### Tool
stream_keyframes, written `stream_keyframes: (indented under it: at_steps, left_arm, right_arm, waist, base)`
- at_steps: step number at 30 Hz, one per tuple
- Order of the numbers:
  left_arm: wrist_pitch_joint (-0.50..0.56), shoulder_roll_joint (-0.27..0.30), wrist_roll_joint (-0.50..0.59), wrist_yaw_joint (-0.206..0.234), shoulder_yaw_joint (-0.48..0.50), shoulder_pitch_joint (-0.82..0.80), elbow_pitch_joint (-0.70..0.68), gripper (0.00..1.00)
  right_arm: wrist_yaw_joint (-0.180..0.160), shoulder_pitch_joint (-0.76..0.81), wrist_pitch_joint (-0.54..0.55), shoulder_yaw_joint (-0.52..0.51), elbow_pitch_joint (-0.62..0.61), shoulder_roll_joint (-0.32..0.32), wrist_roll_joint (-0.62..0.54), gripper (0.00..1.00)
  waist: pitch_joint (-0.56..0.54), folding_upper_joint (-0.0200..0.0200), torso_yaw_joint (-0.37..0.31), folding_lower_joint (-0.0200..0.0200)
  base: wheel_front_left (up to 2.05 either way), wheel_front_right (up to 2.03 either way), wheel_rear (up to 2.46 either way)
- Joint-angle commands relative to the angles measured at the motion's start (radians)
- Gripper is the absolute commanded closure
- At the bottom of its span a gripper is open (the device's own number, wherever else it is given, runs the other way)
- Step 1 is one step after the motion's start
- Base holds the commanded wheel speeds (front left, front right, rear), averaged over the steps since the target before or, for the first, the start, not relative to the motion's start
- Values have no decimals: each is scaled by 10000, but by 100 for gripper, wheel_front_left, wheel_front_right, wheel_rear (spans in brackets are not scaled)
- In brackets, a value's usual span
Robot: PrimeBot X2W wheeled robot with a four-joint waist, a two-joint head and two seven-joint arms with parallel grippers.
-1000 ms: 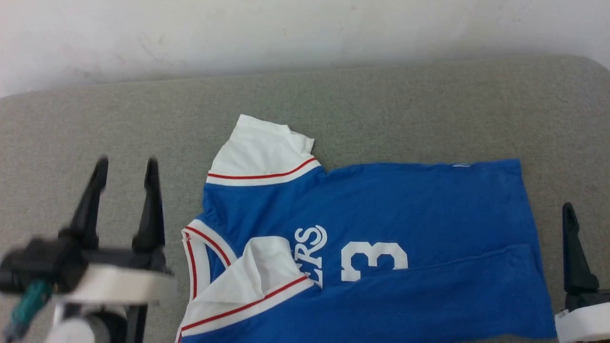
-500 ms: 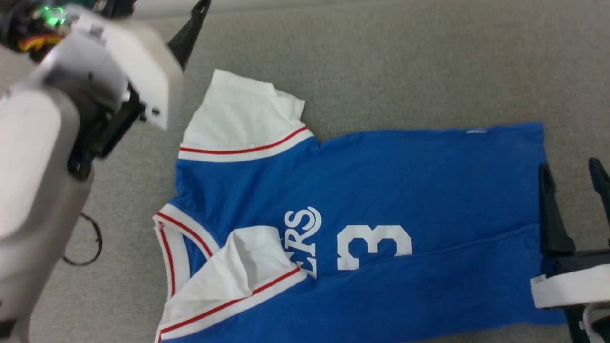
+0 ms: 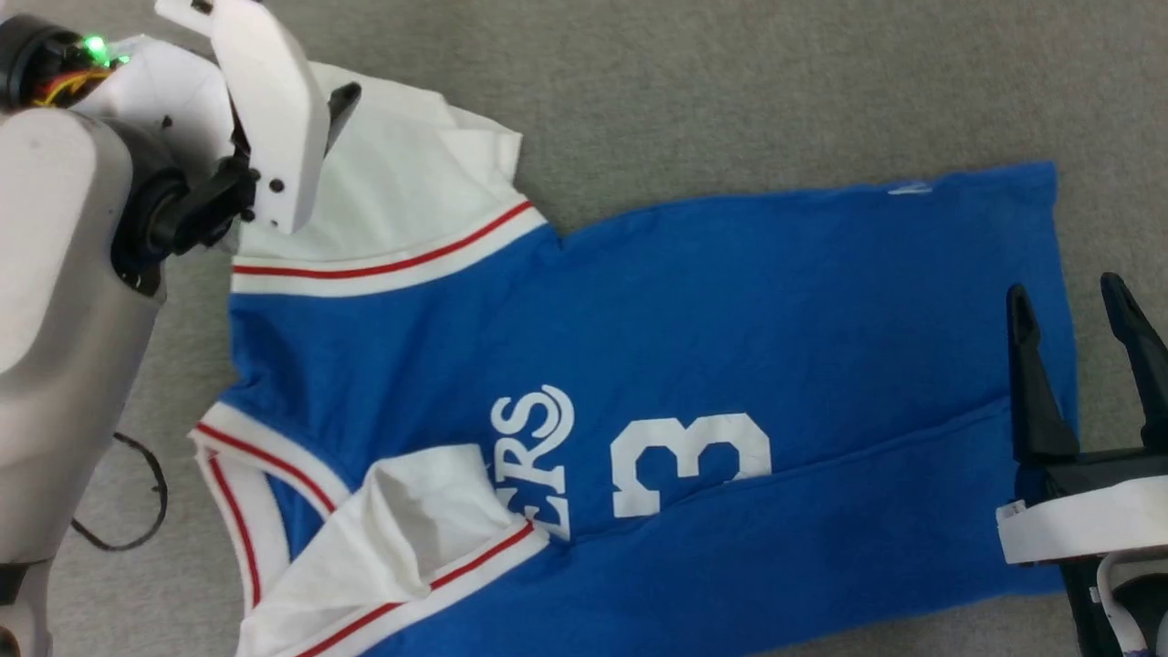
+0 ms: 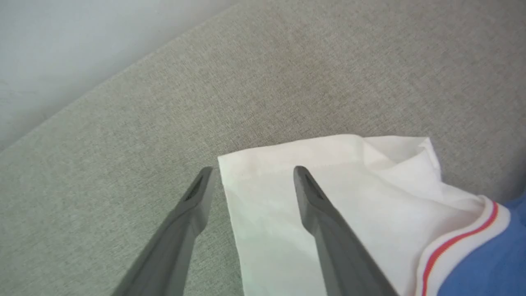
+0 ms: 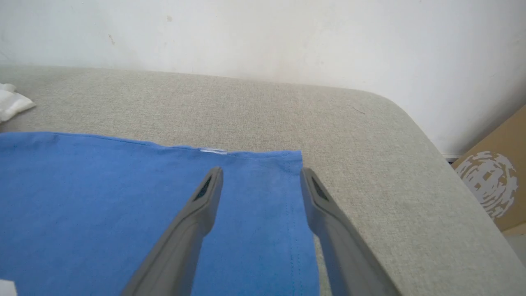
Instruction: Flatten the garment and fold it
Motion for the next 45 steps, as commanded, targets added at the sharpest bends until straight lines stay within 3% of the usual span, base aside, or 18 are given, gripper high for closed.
stream_keyframes:
  at_steps: [1, 5, 6, 7, 15, 20, 25, 32, 42, 43, 44, 45]
  left_arm:
    - [137, 50, -164, 98, 35, 183, 24, 0]
    - [475, 121, -431, 375, 105, 563, -18, 0]
    - [587, 173, -487, 403, 98, 657, -49, 45]
    - [585, 224, -499, 441, 122, 721, -105, 100]
    - [-41, 487, -405, 694, 336, 1217, -389, 100]
    - [-686, 408, -325, 770, 439, 1382, -558, 100]
    - [-1007, 249, -223, 742, 336, 1388, -617, 100]
    - [-1152, -1, -127, 690, 155, 1166, -607, 100]
    - [-1153, -208, -89, 610, -40, 877, -533, 100]
    - [-1150, -213, -84, 602, -55, 856, -521, 100]
    - [-1155, -219, -81, 603, -63, 839, -502, 100]
    - [-1168, -226, -85, 606, -64, 829, -480, 100]
  right_arm:
    - [-9, -123, -87, -30, 28, 35, 58, 0]
    - [-9, -97, -97, -118, 19, 41, 65, 0]
    - [-9, -115, -75, -129, 9, 42, 62, 0]
    - [-9, -150, -54, -120, -20, 36, 49, 0]
    - [-9, -957, 423, -197, -701, -663, 276, 0]
    - [-9, -2128, 1327, -375, -1074, -1324, 1078, 0]
    - [-9, -3082, 3187, -720, -235, -1557, 1849, 0]
    - [-9, -3722, 5955, -1037, 1377, -1714, 1792, 0]
    - [-9, -4296, 7692, -1047, 2228, -1752, 1989, 0]
    - [-9, -4342, 7933, -1112, 2294, -1709, 1969, 11]
    - [-9, -4389, 8176, -1152, 2337, -1666, 1932, 77]
    - [-9, -4436, 8377, -1161, 2329, -1633, 1902, 100]
  waist:
    - [388, 0, -347, -2]
    - [464, 0, -366, -2]
    - [474, 0, -362, -2]
    - [478, 0, -360, -2]
    - [164, 0, -208, -2]
    - [78, 0, -61, -2]
    - [172, 0, 130, -2]
    - [423, 0, 359, -2]
    - [769, 0, 700, -2]
    - [793, 0, 724, -2]
    - [805, 0, 745, -2]
    - [806, 0, 763, -2]
  base:
    - [0, 0, 0]
    - [0, 0, 0]
    - [0, 0, 0]
    - [0, 0, 0]
    - [0, 0, 0]
    - [0, 0, 0]
    - [0, 0, 0]
    - [0, 0, 0]
    - [0, 0, 0]
    - [0, 0, 0]
    - [0, 0, 0]
    - [0, 0, 0]
